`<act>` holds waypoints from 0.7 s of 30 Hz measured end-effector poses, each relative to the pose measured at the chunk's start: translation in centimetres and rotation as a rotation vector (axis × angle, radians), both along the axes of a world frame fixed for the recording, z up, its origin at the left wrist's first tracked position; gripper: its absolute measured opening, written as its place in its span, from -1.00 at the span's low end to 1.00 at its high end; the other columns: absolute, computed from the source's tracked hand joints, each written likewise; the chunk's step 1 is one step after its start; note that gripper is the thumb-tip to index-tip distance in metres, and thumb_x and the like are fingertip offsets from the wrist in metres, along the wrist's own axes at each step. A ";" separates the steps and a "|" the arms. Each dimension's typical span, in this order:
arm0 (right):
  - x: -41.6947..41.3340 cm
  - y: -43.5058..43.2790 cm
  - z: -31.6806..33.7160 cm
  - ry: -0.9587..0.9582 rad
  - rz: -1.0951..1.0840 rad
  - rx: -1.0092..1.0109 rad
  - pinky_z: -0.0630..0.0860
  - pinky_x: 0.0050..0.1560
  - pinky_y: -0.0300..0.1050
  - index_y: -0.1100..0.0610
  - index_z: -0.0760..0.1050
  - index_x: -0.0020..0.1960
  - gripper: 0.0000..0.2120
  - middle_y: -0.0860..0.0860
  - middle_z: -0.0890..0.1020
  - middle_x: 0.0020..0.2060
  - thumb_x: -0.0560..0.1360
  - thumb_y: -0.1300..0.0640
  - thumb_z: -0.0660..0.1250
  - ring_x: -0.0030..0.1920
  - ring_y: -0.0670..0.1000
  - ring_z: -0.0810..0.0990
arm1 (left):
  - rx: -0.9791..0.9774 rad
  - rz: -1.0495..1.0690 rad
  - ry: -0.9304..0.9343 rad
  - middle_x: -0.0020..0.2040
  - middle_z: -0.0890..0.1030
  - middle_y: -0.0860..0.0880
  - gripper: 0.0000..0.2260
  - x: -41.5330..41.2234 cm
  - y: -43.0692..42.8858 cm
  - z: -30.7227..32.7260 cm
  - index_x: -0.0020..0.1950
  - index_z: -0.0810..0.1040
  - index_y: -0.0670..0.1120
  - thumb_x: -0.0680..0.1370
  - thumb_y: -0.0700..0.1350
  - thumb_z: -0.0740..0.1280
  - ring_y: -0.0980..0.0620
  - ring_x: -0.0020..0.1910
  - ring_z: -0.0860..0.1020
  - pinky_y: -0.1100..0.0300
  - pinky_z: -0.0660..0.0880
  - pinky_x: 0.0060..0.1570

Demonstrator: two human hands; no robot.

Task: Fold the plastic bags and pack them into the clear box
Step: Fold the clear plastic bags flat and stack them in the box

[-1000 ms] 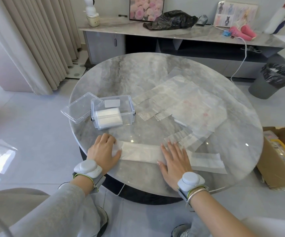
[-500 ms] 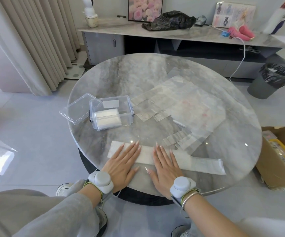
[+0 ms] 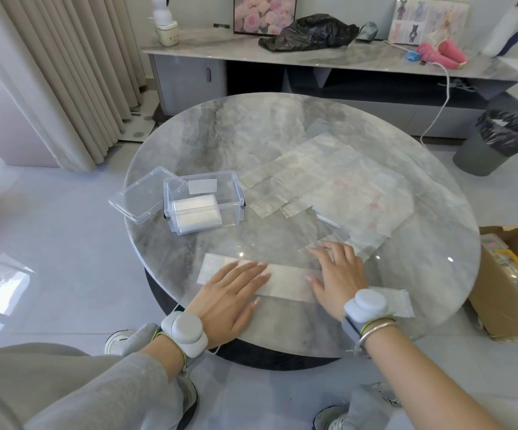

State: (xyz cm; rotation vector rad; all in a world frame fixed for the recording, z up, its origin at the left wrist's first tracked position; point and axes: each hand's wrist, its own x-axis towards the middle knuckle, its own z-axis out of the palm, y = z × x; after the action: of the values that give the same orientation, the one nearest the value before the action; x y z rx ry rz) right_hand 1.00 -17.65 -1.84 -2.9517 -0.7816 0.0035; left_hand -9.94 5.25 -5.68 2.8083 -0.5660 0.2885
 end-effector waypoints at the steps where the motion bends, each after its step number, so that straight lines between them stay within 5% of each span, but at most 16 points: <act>1: 0.6 -0.1 0.5 0.030 0.002 -0.057 0.29 0.24 -0.04 -0.02 0.32 0.41 -0.50 0.01 0.38 0.32 0.50 -0.07 0.30 0.32 0.09 0.29 | -0.016 -0.027 -0.040 0.40 0.44 -0.04 -0.64 -0.1 -0.2 0.3 0.35 0.47 -0.08 0.65 -0.01 0.07 -0.05 0.35 0.42 0.02 0.33 0.33; 5: 1.2 0.0 0.9 0.175 -0.006 -0.182 0.24 0.22 -0.08 -0.10 0.27 0.39 -0.52 -0.04 0.38 0.27 0.51 -0.08 0.27 0.30 0.06 0.28 | 0.003 -0.103 -0.147 0.13 0.56 0.00 -0.75 -0.5 -0.4 0.1 0.05 0.58 -0.07 0.63 -0.02 0.13 -0.05 0.02 0.52 0.08 0.43 0.02; 15: 0.1 -0.7 1.7 0.351 -0.067 -0.217 0.36 0.12 -0.10 -0.03 0.44 -0.01 -0.79 -0.07 0.51 0.01 0.41 -0.06 0.31 0.12 0.03 0.41 | 0.106 -0.031 -0.086 0.40 0.46 0.00 -0.65 -0.2 0.1 -0.8 0.29 0.55 -0.10 0.62 -0.03 0.12 -0.02 -0.01 0.49 0.06 0.48 -0.08; 21: -0.7 -1.4 1.2 0.602 -0.276 0.052 0.47 -0.10 -0.16 0.04 0.49 -0.06 -0.84 -0.04 0.60 -0.13 0.40 0.03 0.38 -0.12 0.01 0.57 | 0.017 0.044 -0.046 0.44 0.40 -0.03 -0.66 0.7 -0.7 -0.2 0.25 0.57 -0.07 0.61 -0.06 0.10 -0.01 0.03 0.53 0.03 0.52 -0.05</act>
State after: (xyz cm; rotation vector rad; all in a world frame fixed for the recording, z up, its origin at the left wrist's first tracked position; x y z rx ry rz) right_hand 0.31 -19.02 -0.64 -2.7307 -0.2828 0.7911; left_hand -9.28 4.55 -5.84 2.8404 -0.5200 0.3600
